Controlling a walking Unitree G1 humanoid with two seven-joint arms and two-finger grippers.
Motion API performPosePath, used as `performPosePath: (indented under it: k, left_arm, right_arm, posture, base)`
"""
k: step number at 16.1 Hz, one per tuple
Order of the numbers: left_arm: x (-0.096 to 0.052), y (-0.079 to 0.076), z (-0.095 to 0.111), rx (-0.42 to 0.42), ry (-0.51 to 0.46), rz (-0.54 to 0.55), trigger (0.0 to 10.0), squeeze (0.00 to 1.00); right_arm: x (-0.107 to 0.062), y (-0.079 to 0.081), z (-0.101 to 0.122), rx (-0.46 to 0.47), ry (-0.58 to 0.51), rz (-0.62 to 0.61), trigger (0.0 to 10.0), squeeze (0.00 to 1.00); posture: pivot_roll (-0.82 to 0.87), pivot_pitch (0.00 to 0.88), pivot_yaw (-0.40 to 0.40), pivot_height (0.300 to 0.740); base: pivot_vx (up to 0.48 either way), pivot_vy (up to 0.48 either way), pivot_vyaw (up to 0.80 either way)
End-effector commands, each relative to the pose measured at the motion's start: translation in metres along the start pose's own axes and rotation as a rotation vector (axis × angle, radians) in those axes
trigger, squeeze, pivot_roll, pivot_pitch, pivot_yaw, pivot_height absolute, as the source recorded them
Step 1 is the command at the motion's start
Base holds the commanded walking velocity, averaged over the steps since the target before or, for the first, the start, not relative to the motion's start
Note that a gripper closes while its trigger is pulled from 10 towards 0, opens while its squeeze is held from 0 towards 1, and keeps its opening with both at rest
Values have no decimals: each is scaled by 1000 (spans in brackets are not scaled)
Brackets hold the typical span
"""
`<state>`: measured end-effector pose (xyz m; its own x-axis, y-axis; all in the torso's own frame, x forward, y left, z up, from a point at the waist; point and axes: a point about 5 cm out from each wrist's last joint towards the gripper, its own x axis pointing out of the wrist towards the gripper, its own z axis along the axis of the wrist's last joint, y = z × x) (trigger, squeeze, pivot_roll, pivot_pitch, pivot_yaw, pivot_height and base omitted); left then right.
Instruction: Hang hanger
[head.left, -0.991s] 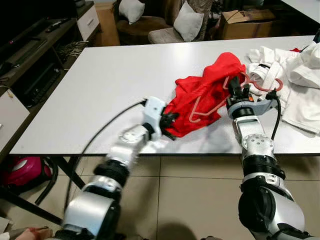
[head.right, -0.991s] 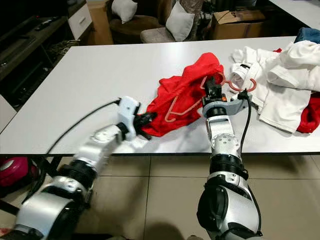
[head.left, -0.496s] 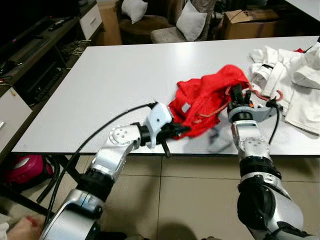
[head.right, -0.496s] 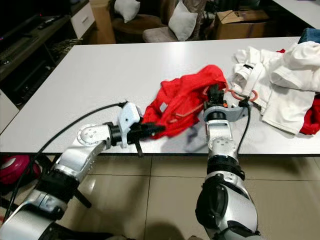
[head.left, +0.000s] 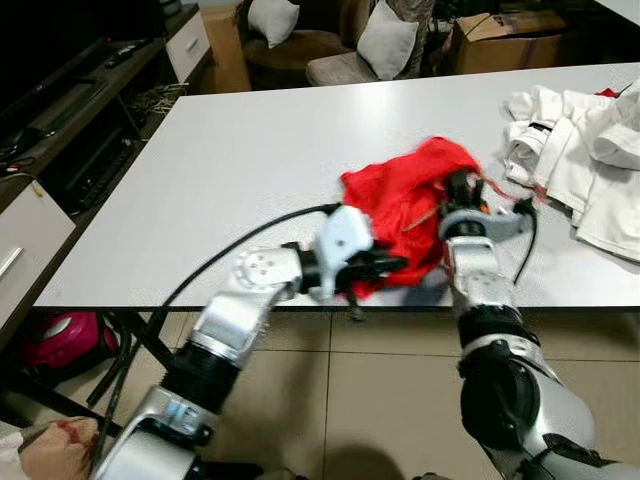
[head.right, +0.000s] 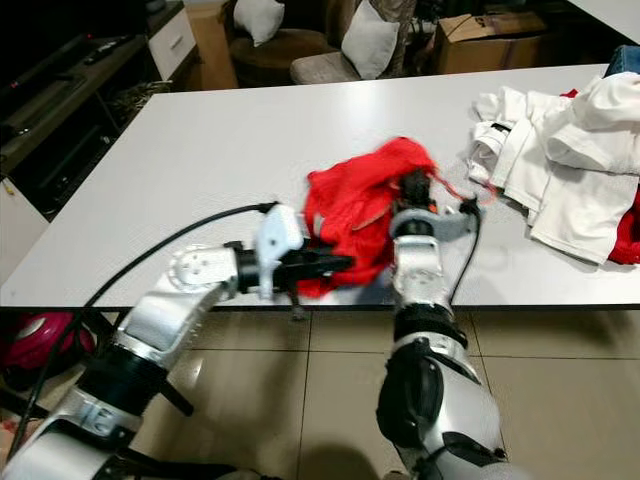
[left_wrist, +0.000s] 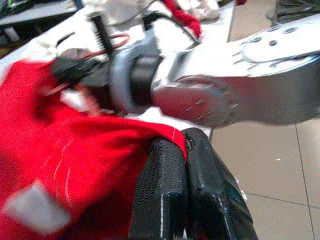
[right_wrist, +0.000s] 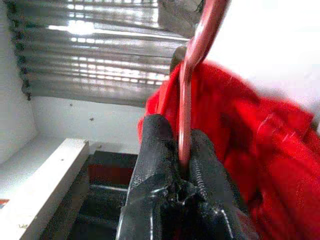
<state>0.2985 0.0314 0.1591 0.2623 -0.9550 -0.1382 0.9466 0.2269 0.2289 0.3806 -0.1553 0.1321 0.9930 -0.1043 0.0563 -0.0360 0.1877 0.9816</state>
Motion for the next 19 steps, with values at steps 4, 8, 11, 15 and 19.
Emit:
performPosePath:
  k: [4, 8, 11, 15, 19]
  left_arm:
    - [14, -17, -4, 149, 98, -91, 6039, 0]
    - [10, -16, -11, 104, 135, -94, 10000, 1000]
    - [17, -23, 6, 76, 22, -117, 10000, 1000]
    - [4, -19, 6, 3, -20, -91, 10000, 1000]
    - [-38, 13, -11, -143, -18, 149, 10000, 1000]
  right_arm:
    - [9, 23, -18, -14, 58, 51, 10000, 0]
    - [16, 35, -2, 21, 0, 93, 10000, 0]
    - [17, 34, 5, 20, -13, 90, 10000, 0]
    - [17, 31, 21, -20, -30, 109, 10000, 0]
    - [13, 32, 33, -71, -12, 167, 10000, 0]
  posture:
    - [-61, 0, 144, 740]
    - [-78, 0, 136, 740]
    - [-84, 0, 131, 740]
    - [-98, 0, 119, 740]
    - [-117, 0, 116, 740]
  base:
    - [0, 0, 0]
    - [0, 0, 0]
    - [0, 0, 0]
    - [0, 0, 0]
    - [0, 0, 0]
